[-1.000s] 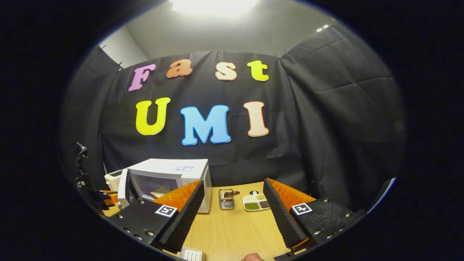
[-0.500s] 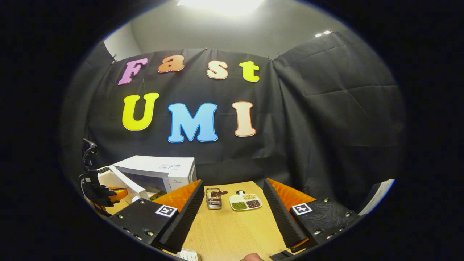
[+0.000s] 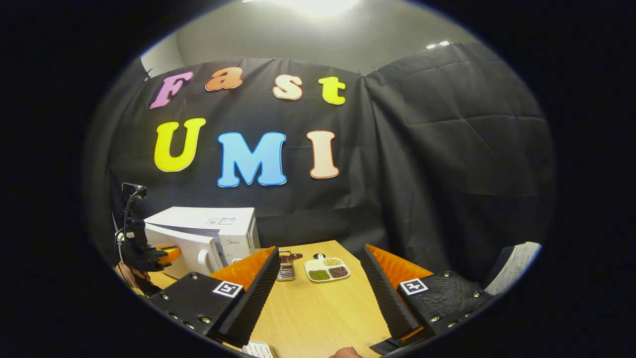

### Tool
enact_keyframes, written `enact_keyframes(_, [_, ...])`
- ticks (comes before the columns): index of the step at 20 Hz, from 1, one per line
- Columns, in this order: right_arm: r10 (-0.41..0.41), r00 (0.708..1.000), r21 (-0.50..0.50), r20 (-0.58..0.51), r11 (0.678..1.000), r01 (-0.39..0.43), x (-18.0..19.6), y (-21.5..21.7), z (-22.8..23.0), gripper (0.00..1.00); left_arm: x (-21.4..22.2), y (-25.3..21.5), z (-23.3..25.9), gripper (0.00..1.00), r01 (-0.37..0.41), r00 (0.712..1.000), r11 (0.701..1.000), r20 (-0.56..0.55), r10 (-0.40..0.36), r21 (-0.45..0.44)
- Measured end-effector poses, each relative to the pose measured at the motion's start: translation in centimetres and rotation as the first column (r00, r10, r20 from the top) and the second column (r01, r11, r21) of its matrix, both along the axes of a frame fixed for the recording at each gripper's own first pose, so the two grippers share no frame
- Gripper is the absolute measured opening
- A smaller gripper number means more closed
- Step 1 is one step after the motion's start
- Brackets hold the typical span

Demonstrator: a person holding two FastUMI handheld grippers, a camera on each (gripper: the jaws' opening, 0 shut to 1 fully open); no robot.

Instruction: Open the microwave oven with the left hand, put the food in, and close the microwave oven.

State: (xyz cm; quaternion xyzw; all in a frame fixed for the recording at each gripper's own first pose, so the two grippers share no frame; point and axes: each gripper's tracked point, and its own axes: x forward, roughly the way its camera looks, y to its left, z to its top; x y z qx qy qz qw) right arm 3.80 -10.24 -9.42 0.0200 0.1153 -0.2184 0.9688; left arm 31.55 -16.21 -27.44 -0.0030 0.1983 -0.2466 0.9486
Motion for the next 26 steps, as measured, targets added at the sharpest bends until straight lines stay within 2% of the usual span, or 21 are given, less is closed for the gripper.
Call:
enact_keyframes(3, [-0.012,1.0,-0.007,-0.013,1.0,0.012,0.0,-0.1,-0.3,0.99,1.5,-0.5,-0.4,0.1,-0.003,1.0,1.0,-0.003,0.003,0.002])
enact_keyframes(5, [-0.017,1.0,0.003,-0.015,1.0,0.017,0.1,0.1,-0.5,0.99,1.4,-1.1,-0.5,0.1,0.016,1.0,1.0,-0.015,-0.017,-0.027])
enact_keyframes(6, [-0.019,1.0,0.006,-0.012,1.0,0.019,0.2,0.2,-0.4,0.99,1.6,-1.4,-0.7,0.07,0.027,1.0,0.999,-0.014,-0.027,-0.027])
enact_keyframes(8, [-0.004,1.0,0.009,-0.014,1.0,0.004,0.4,0.9,-0.5,0.99,2.3,-1.6,-0.8,0.07,0.047,0.999,0.999,0.004,-0.047,-0.001])
enact_keyframes(9, [0.007,1.0,0.009,-0.017,1.0,-0.007,0.5,1.2,-0.5,0.99,1.9,-3.0,-0.8,0.07,0.088,0.996,0.994,-0.027,-0.089,-0.062])
enact_keyframes(11, [0.032,0.999,0.011,-0.011,0.999,-0.032,0.6,2.0,-0.2,0.99,2.0,-3.4,-0.8,0.07,0.08,0.995,0.994,-0.06,-0.084,-0.069])
enact_keyframes(12, [0.046,0.999,0.015,-0.002,0.999,-0.046,0.6,2.5,0.1,0.99,2.3,-2.9,-0.4,0.07,0.052,0.998,0.998,-0.045,-0.054,-0.038])
enact_keyframes(14, [0.083,0.996,0.018,0.016,0.996,-0.083,0.4,3.4,0.6,0.99,1.8,-1.9,1.7,0.05,0.014,1.0,0.999,-0.014,-0.015,-0.037])
enact_keyframes(16, [0.138,0.99,0.018,0.027,0.99,-0.138,0.3,4.1,1.0,0.99,-0.2,-1.1,4.3,0.07,-0.011,1.0,0.997,0.008,0.011,-0.075])
enact_keyframes(17, [0.164,0.986,0.016,0.035,0.986,-0.164,0.2,4.3,1.4,0.99,-1.4,-0.3,5.8,0.02,-0.028,0.999,0.996,0.029,0.03,-0.086])
enact_keyframes(18, [0.186,0.982,0.014,0.043,0.982,-0.187,0.0,4.3,1.7,0.99,-2.6,0.5,7.3,0.07,-0.044,0.998,0.995,0.047,0.048,-0.093])
enact_keyframes(20, [0.22,0.973,0.017,0.066,0.975,-0.222,-0.4,4.3,2.4,0.99,-5.5,1.9,10.5,0.07,-0.058,0.994,0.991,0.088,0.069,-0.121])
enact_keyframes(26, [0.313,0.942,0.03,0.117,0.947,-0.319,-2.0,4.9,3.5,0.99,-13.1,6.7,17.4,0.07,-0.137,0.967,0.986,0.204,0.153,-0.091])
